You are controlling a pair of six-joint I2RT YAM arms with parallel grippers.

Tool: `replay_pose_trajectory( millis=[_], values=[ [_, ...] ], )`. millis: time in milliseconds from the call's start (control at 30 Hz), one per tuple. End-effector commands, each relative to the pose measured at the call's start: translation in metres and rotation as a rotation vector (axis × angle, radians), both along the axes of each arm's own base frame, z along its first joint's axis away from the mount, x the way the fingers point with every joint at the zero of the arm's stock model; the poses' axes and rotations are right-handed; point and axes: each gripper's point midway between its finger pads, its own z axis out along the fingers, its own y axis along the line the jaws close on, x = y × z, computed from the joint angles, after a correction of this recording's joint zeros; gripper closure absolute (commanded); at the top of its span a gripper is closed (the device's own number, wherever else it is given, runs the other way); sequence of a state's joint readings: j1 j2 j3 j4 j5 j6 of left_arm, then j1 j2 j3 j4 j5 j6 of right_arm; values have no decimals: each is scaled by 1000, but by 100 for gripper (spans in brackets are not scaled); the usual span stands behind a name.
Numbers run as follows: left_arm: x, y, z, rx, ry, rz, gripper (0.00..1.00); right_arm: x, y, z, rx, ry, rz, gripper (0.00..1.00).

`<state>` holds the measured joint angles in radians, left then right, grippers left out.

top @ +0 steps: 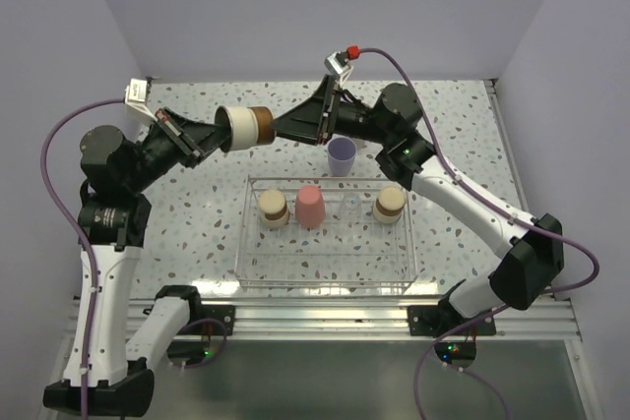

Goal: Load the cups into the dish rack

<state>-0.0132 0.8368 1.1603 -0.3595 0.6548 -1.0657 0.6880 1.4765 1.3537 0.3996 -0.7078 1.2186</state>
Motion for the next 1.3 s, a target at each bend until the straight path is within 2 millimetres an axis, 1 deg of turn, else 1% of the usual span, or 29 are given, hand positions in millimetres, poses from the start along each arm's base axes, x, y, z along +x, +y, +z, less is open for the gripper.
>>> replay_pose_trajectory(
  millis=[0,100,333,467,533,667,700,733,800,833,867,900,933,967,1067,1100,1200,1233,1267],
  values=[
    [-13,-4,29,-52,-115,-32,100,-12,1,29,70,-52,41,2],
    [-15,-4,28,-61,-114,-34,100,-16,6,29,76,-41,49,2],
    [-20,-5,19,-69,-96,-42,100,-28,17,42,120,-39,81,2],
    [-21,-5,12,-77,-78,-39,100,-31,22,43,134,-33,92,2],
    [-23,-5,12,-83,-84,-38,100,-34,24,44,145,-24,104,2],
    [-23,-4,9,-85,-74,-35,100,-37,24,49,183,-2,117,2],
    [-24,-4,9,-85,-76,-35,100,-36,25,48,190,11,119,3],
    [-24,-5,7,-84,-71,-36,100,-39,23,54,220,15,133,4],
    [-24,-4,6,-85,-68,-33,100,-37,22,54,244,31,137,9],
    [-23,-4,6,-85,-65,-30,100,-39,20,59,278,38,151,12],
    [-23,-4,5,-84,-66,-30,100,-39,20,59,290,45,153,14],
    [-22,-4,5,-84,-65,-28,100,-37,19,58,300,59,152,19],
    [-22,-4,5,-83,-63,-28,100,-39,16,62,327,66,166,23],
    [-22,-4,4,-82,-64,-28,100,-39,18,59,334,78,171,27],
    [-21,-4,3,-80,-59,-27,100,-38,17,58,358,92,184,39],
    [-21,-3,3,-78,-57,-26,100,-39,17,58,356,92,188,46],
    [-19,-2,-1,-64,-48,-20,100,-39,19,56,341,89,186,58],
    [-20,-2,-3,-56,-41,-20,100,-39,20,53,325,86,186,66],
    [-19,-2,-2,-53,-42,-13,100,-39,20,52,319,82,184,71]
  ],
)
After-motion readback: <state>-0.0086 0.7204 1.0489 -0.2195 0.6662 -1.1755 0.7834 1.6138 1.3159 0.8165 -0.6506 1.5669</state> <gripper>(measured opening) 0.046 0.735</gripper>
